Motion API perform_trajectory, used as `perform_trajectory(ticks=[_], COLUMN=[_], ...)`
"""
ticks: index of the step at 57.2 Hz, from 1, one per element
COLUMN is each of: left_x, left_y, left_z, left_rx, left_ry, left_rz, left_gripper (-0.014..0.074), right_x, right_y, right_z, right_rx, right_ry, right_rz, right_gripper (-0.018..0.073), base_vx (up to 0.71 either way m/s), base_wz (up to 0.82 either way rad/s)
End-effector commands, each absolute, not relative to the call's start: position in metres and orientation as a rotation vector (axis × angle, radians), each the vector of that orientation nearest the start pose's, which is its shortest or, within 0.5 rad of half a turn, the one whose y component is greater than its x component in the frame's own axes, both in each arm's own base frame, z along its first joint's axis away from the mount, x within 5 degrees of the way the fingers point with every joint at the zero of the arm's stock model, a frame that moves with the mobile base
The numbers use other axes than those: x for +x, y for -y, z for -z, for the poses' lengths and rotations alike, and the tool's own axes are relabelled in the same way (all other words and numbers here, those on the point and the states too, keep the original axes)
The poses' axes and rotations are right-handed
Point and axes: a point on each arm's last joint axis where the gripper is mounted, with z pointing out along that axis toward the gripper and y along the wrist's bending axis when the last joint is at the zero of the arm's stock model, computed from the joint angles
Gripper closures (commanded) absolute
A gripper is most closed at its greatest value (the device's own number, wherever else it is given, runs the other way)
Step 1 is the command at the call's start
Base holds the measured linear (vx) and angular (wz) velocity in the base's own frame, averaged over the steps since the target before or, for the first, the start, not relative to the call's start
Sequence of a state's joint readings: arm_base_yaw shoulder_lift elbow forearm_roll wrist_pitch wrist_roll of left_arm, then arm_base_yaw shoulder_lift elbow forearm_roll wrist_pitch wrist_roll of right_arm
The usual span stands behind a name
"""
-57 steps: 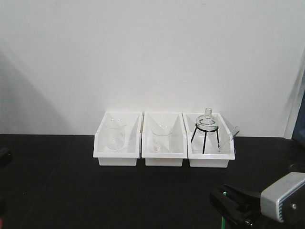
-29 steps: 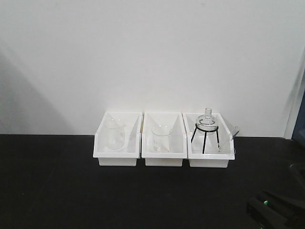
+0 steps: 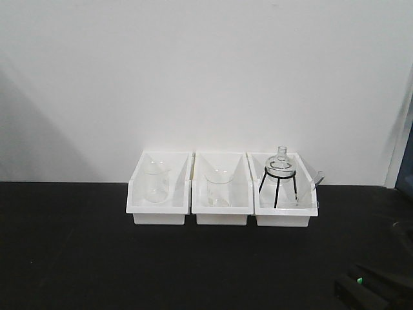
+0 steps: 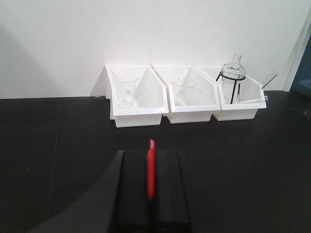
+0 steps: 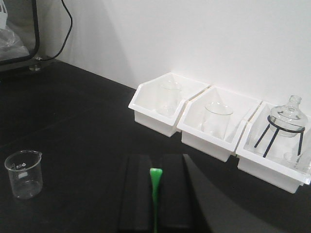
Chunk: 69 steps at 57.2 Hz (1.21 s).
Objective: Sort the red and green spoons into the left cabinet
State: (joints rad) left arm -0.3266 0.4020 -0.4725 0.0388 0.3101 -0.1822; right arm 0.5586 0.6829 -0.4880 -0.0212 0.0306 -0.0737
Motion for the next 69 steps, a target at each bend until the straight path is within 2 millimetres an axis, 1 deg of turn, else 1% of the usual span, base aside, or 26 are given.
perform_trajectory(ticks=[1, 55, 69], left_x=[0.0852, 0.0853, 0.0853], left_y=[0.0285, 0.0285, 0.0285], left_z=[-0.3324, -0.3324, -0.3324], left_rx=[0.139, 0.139, 0.139], left_ry=[-1.624, -1.625, -1.625], left_rz=[0.366, 0.366, 0.366], left_gripper=[0.0594, 0.0594, 0.0594], right_x=[0.1250, 0.1250, 0.1250], right_y=[-0.0783, -0.0783, -0.0783], right_z=[-0.3310, -0.3306, -0.3300], right_rx=[-0.526, -0.528, -0.530], right_ry=[-1.522, -1.526, -1.532], right_rz=[-0.353, -0.352, -0.351], right_gripper=[0.0564, 0.0564, 0.0564], base_vx=[0.00, 0.00, -0.05], base_wz=[0.00, 0.00, 0.11])
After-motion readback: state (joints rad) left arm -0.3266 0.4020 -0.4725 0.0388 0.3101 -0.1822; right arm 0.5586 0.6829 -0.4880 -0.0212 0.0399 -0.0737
